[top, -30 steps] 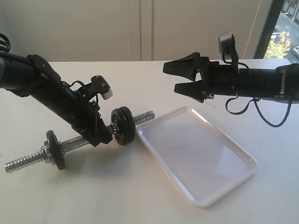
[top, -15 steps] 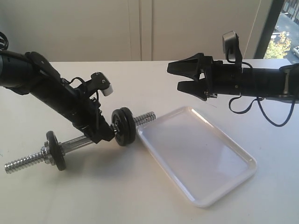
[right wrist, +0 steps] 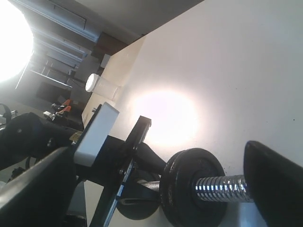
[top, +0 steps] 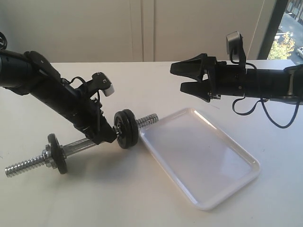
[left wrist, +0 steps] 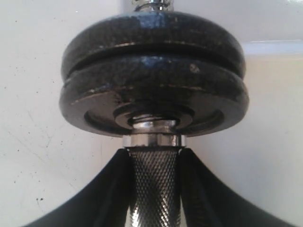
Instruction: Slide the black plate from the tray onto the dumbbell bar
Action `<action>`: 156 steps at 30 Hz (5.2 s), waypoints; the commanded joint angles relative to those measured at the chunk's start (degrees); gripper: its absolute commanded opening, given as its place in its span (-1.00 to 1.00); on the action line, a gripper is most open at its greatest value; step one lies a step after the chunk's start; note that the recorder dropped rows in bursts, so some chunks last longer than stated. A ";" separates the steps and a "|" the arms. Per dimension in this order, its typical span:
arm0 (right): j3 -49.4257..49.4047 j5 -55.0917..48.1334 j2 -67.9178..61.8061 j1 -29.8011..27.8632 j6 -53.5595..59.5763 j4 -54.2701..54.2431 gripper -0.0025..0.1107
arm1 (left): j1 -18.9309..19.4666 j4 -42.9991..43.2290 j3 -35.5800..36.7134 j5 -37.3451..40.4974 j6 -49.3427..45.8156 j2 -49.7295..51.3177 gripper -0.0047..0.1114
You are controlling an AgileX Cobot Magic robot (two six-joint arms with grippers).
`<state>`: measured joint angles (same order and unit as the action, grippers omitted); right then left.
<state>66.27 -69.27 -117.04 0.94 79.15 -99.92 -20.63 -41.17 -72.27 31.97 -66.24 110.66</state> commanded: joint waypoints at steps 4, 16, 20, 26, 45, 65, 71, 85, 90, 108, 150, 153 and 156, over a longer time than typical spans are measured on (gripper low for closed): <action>0.45 -0.70 0.61 -0.43 0.08 -0.03 0.60 | -0.13 -3.27 -0.47 0.11 0.30 -1.11 0.15; 0.45 -0.70 0.61 -0.43 0.08 -0.03 0.60 | -0.13 -3.27 -0.47 -1.84 0.30 -1.11 0.38; 0.45 -0.70 0.61 -0.43 0.08 -0.03 0.60 | -0.13 -3.27 -0.47 -3.44 0.30 -1.22 0.38; 0.45 -0.70 0.61 -0.43 0.08 -0.03 0.60 | -0.13 -2.93 -0.47 -3.93 0.03 -1.22 0.38; 0.45 -0.70 0.61 -0.43 0.08 -0.03 0.60 | -0.13 -2.55 -0.47 -3.26 -0.35 -2.08 0.38; 0.45 -0.70 0.61 -0.43 0.08 -0.03 0.31 | 1.66 6.45 -0.47 -18.58 4.97 0.75 -0.91; 0.45 -0.70 0.61 -0.43 -0.95 -0.03 -0.40 | 1.66 6.58 -0.47 -17.31 5.07 0.75 -0.91; 0.34 -0.70 10.54 -0.43 4.57 3.74 -0.96 | 1.66 6.58 -0.47 -19.76 5.07 -0.07 -0.91; 0.34 -0.70 10.94 -0.43 4.01 4.64 -0.96 | 1.66 6.58 -0.47 -19.40 5.07 -0.07 -0.91; 0.34 -0.70 13.56 -0.43 3.06 5.57 -0.96 | 1.66 6.58 -0.47 -16.67 5.07 -0.07 -0.91; 0.34 -0.70 19.16 -0.43 2.24 7.21 -0.96 | 1.66 6.58 -0.47 -20.62 5.07 -0.07 -0.91; 0.34 -0.70 19.26 -0.43 1.78 7.21 -0.96 | 1.66 6.58 -0.47 -21.49 5.07 -0.68 -0.91; 0.34 -0.70 19.49 -0.43 2.32 6.64 -0.96 | 1.66 6.58 -0.47 -21.84 5.35 -2.92 -0.91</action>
<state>66.27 -69.45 -98.30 0.94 81.10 -92.50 -18.81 -33.95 -72.75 9.99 -61.52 110.34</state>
